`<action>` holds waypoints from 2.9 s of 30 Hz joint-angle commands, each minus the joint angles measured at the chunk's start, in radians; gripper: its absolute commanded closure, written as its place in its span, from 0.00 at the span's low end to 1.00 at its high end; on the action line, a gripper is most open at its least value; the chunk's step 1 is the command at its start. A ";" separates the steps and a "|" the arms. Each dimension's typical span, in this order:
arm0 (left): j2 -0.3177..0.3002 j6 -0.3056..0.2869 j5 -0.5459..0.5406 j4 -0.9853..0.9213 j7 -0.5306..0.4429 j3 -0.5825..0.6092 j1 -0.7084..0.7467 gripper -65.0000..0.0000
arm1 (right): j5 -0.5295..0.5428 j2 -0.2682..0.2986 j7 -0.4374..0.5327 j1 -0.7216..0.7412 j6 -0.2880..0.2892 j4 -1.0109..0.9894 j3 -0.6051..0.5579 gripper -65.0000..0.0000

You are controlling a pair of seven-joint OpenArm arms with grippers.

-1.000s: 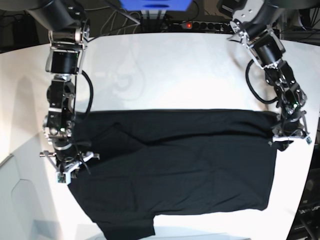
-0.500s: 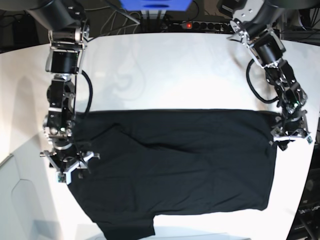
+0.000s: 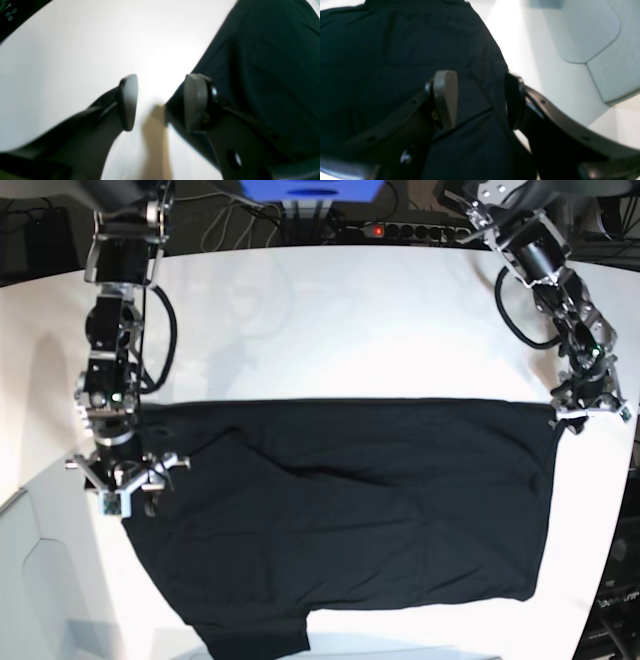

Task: Fold the T-shirt properly
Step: 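Release the fold and move both grippers back to the collar edge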

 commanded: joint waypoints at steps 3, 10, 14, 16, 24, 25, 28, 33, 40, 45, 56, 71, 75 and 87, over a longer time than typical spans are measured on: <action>-0.015 -0.004 -0.002 -0.036 -0.013 -0.002 -0.017 0.55 | 0.004 0.008 0.024 -0.009 0.000 0.042 0.003 0.51; -0.010 -0.005 -0.004 -0.042 -0.013 -0.001 -0.038 0.55 | 0.004 0.008 0.024 -0.063 0.000 0.103 0.056 0.51; -0.009 -0.005 -0.004 0.020 -0.013 -0.002 -0.026 0.55 | 0.004 0.008 0.024 -0.078 0.000 0.125 0.076 0.51; -0.009 -0.005 -0.004 0.040 -0.013 -0.002 -0.013 0.55 | 0.004 0.008 0.024 -0.086 0.000 0.125 0.089 0.51; -0.007 -0.005 -0.004 0.019 -0.013 0.062 -0.017 0.55 | 0.004 0.008 0.024 -0.112 0.000 0.122 0.096 0.51; -0.009 -0.005 -0.004 0.014 -0.013 0.076 -0.015 0.55 | 0.004 0.008 0.024 -0.115 0.000 0.122 0.096 0.51; -0.010 -0.005 -0.004 -0.006 -0.013 0.087 -0.015 0.55 | 0.004 0.008 0.024 -0.117 0.000 0.122 0.096 0.51; -0.010 -0.005 -0.004 -0.018 -0.013 0.085 -0.015 0.56 | 0.004 0.028 0.024 -0.129 0.000 0.115 0.096 0.51; -0.012 -0.005 -0.004 -0.038 -0.010 0.082 -0.004 0.56 | 0.004 0.040 0.024 -0.129 0.000 0.100 0.127 0.51; -0.013 -0.005 -0.004 -0.038 -0.012 0.082 0.022 0.55 | 0.004 0.045 0.024 -0.138 0.000 0.100 0.130 0.51; -0.012 -0.005 -0.004 -0.039 -0.004 0.090 0.023 0.59 | 0.004 0.046 0.024 -0.140 0.000 0.040 0.130 0.51; -0.013 -0.005 -0.002 -0.039 -0.004 0.090 0.025 1.00 | 0.009 0.062 0.024 -0.137 0.003 -0.053 0.130 0.51; -0.015 -0.005 -0.002 -0.039 -0.006 0.087 0.025 1.00 | 0.009 0.062 0.024 -0.137 0.003 -0.115 0.130 0.51; -0.015 -0.005 0.005 -0.039 -0.009 0.084 0.025 1.00 | 0.009 0.065 0.024 -0.137 0.003 -0.207 0.130 0.52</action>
